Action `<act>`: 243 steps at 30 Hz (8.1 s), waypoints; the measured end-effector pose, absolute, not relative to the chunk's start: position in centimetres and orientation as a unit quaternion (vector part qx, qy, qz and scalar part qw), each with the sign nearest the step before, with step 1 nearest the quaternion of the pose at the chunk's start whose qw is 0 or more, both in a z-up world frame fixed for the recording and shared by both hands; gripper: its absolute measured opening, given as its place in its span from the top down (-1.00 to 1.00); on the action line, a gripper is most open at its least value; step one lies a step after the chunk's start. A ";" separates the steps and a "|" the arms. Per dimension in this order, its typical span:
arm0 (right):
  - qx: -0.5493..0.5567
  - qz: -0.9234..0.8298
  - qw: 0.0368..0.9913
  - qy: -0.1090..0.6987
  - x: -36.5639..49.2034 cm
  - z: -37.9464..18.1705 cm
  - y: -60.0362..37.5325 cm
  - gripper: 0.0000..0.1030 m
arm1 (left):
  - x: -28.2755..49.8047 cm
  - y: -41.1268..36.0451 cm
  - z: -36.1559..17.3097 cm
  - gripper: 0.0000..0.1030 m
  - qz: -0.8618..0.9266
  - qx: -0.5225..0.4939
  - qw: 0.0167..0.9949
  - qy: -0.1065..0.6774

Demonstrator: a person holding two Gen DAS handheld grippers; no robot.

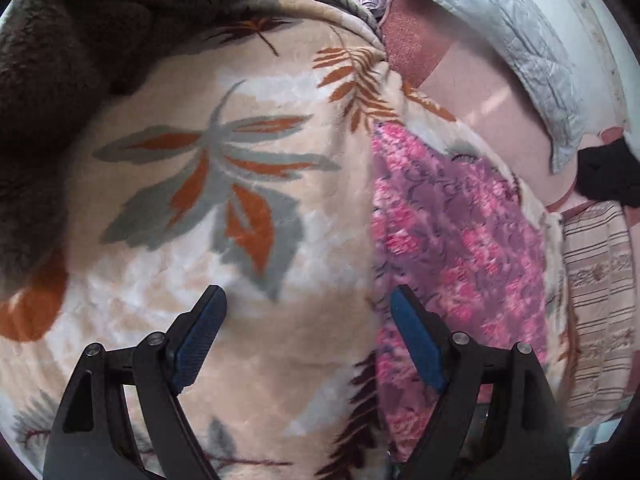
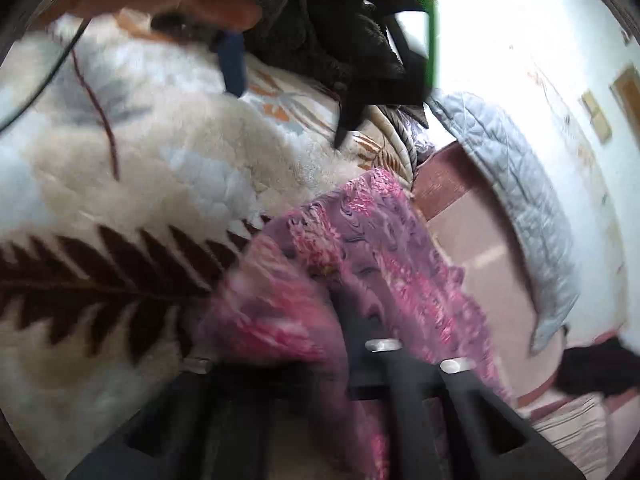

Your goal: Fold small clothes

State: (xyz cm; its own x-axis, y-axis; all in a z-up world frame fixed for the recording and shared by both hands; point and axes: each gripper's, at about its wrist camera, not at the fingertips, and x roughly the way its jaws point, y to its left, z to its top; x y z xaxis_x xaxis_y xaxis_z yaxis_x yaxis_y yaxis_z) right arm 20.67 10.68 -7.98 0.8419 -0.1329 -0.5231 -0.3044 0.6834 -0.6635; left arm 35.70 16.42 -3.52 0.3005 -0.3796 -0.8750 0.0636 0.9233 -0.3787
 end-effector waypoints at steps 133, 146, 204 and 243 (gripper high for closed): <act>0.344 -0.021 0.855 0.387 29.5 -6.0 -38.3 0.78 | 35.6 -13.4 -4.9 -0.10 -0.200 -0.104 0.784 0.578; 0.349 0.012 0.847 0.401 24.8 -6.9 -37.4 0.83 | 27.9 -11.6 -5.5 -0.15 -0.202 -0.103 0.790 0.570; 0.249 0.029 0.888 0.386 22.0 -5.0 -35.6 0.63 | 26.7 -11.9 -5.2 -0.17 -0.263 -0.048 0.766 0.584; 0.270 0.116 0.892 0.344 28.6 -3.7 -36.9 0.65 | 34.1 -11.6 -2.7 -0.37 -0.246 -0.126 0.795 0.539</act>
